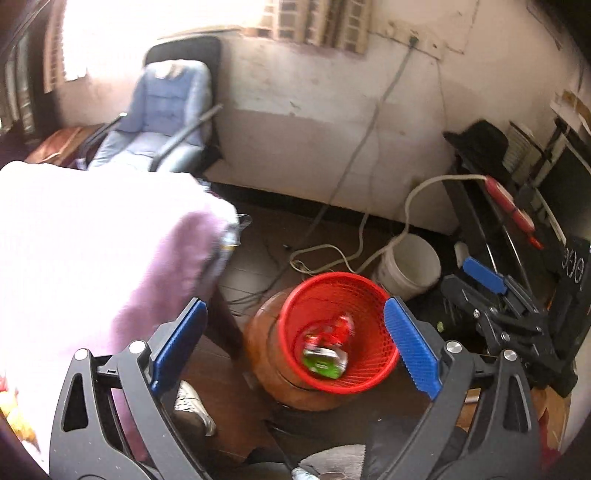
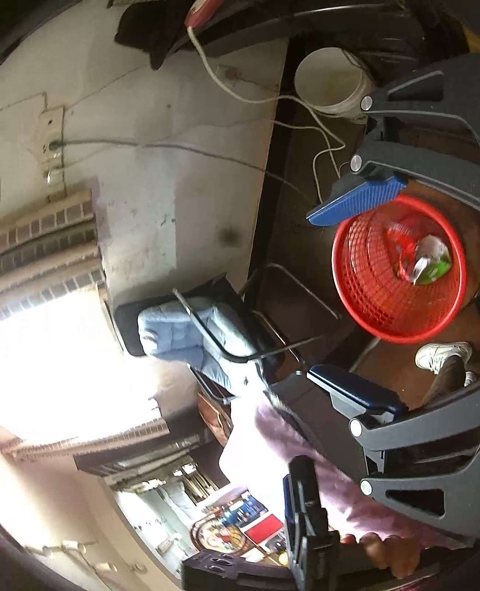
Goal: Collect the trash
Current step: 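Move both open grippers back over the tablecloth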
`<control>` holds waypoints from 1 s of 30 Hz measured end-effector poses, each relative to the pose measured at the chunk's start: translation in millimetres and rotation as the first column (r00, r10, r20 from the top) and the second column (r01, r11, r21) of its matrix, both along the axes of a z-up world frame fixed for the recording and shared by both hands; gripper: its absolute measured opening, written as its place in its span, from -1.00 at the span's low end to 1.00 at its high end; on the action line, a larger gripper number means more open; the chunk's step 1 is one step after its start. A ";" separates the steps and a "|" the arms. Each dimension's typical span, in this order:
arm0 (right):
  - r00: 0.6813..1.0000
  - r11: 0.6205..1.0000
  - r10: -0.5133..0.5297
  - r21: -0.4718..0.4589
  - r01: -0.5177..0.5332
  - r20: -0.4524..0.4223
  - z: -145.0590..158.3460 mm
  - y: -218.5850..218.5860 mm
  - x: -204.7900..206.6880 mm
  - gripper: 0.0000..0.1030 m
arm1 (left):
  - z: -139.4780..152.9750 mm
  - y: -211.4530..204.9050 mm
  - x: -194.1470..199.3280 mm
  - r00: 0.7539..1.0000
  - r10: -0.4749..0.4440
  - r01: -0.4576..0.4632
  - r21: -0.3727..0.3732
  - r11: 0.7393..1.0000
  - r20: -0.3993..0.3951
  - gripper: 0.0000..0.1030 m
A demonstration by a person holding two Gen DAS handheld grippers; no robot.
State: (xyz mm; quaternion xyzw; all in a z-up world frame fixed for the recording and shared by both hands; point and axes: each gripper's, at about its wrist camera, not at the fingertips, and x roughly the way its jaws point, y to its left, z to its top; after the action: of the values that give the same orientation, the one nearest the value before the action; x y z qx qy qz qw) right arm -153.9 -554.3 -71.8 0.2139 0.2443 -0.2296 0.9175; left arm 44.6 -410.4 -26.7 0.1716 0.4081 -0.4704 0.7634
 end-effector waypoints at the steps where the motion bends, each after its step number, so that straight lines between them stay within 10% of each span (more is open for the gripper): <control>1: 1.000 1.000 0.008 -0.006 -0.008 0.004 3.4 4.8 1.7 0.53 | 3.0 7.1 1.5 1.000 0.019 -0.019 -0.005 1.000 0.011 0.81; 11: 0.992 0.991 0.112 -0.079 -0.107 0.057 43.5 60.3 14.5 0.87 | 30.3 92.2 11.5 0.982 0.178 -0.174 -0.063 0.983 0.069 0.86; 19: 0.968 0.966 0.243 -0.108 -0.235 0.064 63.5 117.9 34.1 0.89 | 47.9 189.3 16.5 0.920 0.364 -0.351 -0.106 0.930 0.148 0.87; 25: 0.939 0.937 0.341 -0.096 -0.335 0.050 68.0 157.8 55.9 0.89 | 49.8 282.8 33.5 0.806 0.570 -0.556 -0.126 0.822 0.160 0.87; 30: 0.897 0.896 0.441 -0.083 -0.437 0.033 71.6 198.1 81.7 0.89 | 42.8 363.5 40.0 0.659 0.726 -0.717 -0.127 0.686 0.199 0.87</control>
State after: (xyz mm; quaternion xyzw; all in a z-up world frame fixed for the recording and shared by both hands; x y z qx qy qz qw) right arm -72.3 -356.2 -0.3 0.1254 0.2542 -0.0200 0.9588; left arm 84.6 -46.9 16.1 0.0354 0.3412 -0.1136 0.9324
